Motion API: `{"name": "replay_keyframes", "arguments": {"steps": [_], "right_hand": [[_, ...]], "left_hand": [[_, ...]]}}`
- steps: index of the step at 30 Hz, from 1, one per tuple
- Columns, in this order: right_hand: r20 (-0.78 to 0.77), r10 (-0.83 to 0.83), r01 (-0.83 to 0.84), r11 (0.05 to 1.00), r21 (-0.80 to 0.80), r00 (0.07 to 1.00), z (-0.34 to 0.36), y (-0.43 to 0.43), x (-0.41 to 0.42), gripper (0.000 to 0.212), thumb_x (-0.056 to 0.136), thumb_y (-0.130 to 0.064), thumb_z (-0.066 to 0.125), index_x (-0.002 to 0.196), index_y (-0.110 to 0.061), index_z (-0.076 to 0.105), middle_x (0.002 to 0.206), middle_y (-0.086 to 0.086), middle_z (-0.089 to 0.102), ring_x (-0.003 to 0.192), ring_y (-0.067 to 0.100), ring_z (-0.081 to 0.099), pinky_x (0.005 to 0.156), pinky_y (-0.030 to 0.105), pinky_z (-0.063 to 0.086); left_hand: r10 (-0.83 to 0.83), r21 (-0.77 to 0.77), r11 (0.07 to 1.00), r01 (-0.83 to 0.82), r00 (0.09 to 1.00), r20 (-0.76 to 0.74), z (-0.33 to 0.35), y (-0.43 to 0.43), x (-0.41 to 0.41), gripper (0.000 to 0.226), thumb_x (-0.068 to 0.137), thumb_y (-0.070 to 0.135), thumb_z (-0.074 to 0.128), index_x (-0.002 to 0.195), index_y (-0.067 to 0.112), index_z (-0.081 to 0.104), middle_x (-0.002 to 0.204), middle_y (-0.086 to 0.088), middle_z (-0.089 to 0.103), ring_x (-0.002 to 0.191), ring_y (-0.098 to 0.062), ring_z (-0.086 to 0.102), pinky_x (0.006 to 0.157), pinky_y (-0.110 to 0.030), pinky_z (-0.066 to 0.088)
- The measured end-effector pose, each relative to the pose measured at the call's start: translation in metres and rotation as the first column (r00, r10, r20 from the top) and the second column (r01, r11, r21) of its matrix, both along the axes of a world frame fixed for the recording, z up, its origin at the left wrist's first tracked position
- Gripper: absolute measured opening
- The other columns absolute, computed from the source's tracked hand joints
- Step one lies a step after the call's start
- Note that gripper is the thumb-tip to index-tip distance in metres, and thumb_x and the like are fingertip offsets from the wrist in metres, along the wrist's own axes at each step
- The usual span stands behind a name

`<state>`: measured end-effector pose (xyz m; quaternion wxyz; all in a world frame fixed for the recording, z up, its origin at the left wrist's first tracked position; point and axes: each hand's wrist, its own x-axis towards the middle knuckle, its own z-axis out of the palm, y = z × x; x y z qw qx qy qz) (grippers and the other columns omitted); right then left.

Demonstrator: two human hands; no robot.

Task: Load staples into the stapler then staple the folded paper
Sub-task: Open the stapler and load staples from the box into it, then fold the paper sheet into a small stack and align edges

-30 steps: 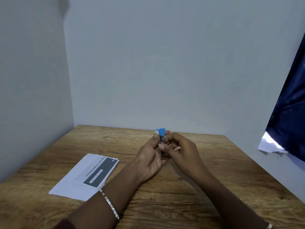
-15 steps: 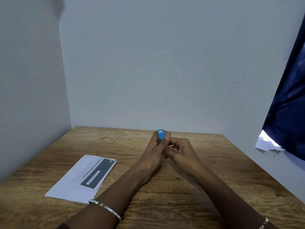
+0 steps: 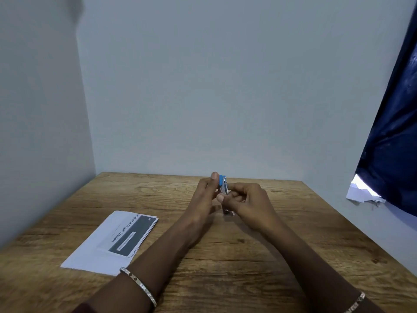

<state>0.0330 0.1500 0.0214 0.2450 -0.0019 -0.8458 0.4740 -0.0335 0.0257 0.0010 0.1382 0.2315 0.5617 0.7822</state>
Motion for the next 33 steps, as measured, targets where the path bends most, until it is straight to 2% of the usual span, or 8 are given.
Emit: {"name": "replay_keyframes", "arguments": {"steps": [4,9,12,16,19,24,30,33], "right_hand": [[0.018,-0.232,0.22,0.942,0.253,0.972,0.005,0.009,0.002,0.047,0.073,-0.038,0.085,0.116,-0.023,0.073,0.067,-0.001,0.074,0.07,0.012,0.071,0.073,0.031,0.054],[0.147,-0.232,0.161,0.909,0.384,0.962,0.006,0.009,0.002,0.059,0.072,-0.044,0.084,0.124,-0.02,0.07,0.078,-0.001,0.076,0.091,0.019,0.07,0.081,0.034,0.054],[0.183,-0.223,0.12,0.885,0.45,0.958,0.003,0.004,0.0,0.059,0.071,-0.044,0.083,0.124,-0.021,0.07,0.096,0.005,0.075,0.103,0.025,0.067,0.079,0.03,0.046],[0.209,-0.217,0.087,0.863,0.498,0.954,-0.002,-0.004,0.001,0.062,0.07,-0.044,0.084,0.126,-0.021,0.069,0.093,0.003,0.071,0.09,0.017,0.066,0.065,0.025,0.039],[0.218,-0.216,0.065,0.836,0.544,0.952,-0.006,-0.008,0.0,0.063,0.07,-0.046,0.084,0.126,-0.021,0.068,0.09,-0.001,0.065,0.09,0.015,0.058,0.067,0.026,0.035],[0.242,-0.201,0.028,0.82,0.571,0.949,-0.012,-0.008,-0.003,0.072,0.07,-0.053,0.084,0.131,-0.02,0.065,0.117,0.001,0.069,0.107,0.018,0.058,0.074,0.028,0.037],[0.218,-0.226,0.07,0.829,0.555,0.949,-0.012,-0.005,-0.002,0.097,0.046,-0.086,0.072,0.123,-0.026,0.069,0.097,-0.006,0.07,0.096,0.013,0.063,0.067,0.028,0.041],[0.056,-0.149,0.096,0.838,0.538,0.987,-0.006,-0.007,0.004,0.078,0.053,-0.087,0.064,0.108,-0.031,0.068,0.071,-0.019,0.053,0.071,-0.003,0.052,0.055,0.023,0.031]], "left_hand": [[0.264,-0.087,0.96,-0.267,0.963,-0.048,0.006,-0.01,-0.005,0.038,0.1,0.052,0.043,0.111,0.021,0.06,0.114,0.002,0.067,0.111,-0.016,0.062,0.084,-0.035,0.049],[0.423,-0.161,0.877,-0.453,0.886,-0.19,0.004,-0.016,-0.007,0.037,0.101,0.045,0.046,0.106,0.013,0.064,0.1,0.001,0.07,0.095,-0.014,0.067,0.093,-0.042,0.051],[0.459,-0.185,0.841,-0.508,0.852,-0.253,0.002,-0.015,-0.009,0.032,0.101,0.04,0.049,0.102,0.012,0.064,0.096,0.0,0.071,0.094,-0.018,0.069,0.086,-0.04,0.051],[0.467,-0.195,0.826,-0.53,0.835,-0.291,0.001,-0.016,-0.011,0.023,0.1,0.033,0.054,0.1,0.012,0.064,0.095,-0.003,0.071,0.094,-0.022,0.069,0.081,-0.036,0.05],[0.463,-0.208,0.815,-0.54,0.825,-0.325,-0.001,-0.017,-0.01,0.021,0.098,0.031,0.057,0.102,0.012,0.065,0.098,-0.004,0.071,0.096,-0.022,0.067,0.08,-0.034,0.048],[0.461,-0.22,0.805,-0.551,0.815,-0.352,-0.002,-0.017,-0.009,0.011,0.097,0.025,0.058,0.099,0.016,0.065,0.095,0.006,0.067,0.095,-0.017,0.066,0.071,-0.025,0.046],[0.482,-0.211,0.787,-0.58,0.791,-0.377,0.0,-0.019,-0.007,0.008,0.096,0.016,0.058,0.098,0.015,0.065,0.096,0.003,0.069,0.091,-0.017,0.065,0.069,-0.024,0.046],[0.491,-0.217,0.77,-0.601,0.774,-0.4,0.003,-0.024,-0.004,0.009,0.094,0.013,0.058,0.099,0.013,0.066,0.095,0.001,0.069,0.09,-0.018,0.065,0.071,-0.025,0.047]]}}
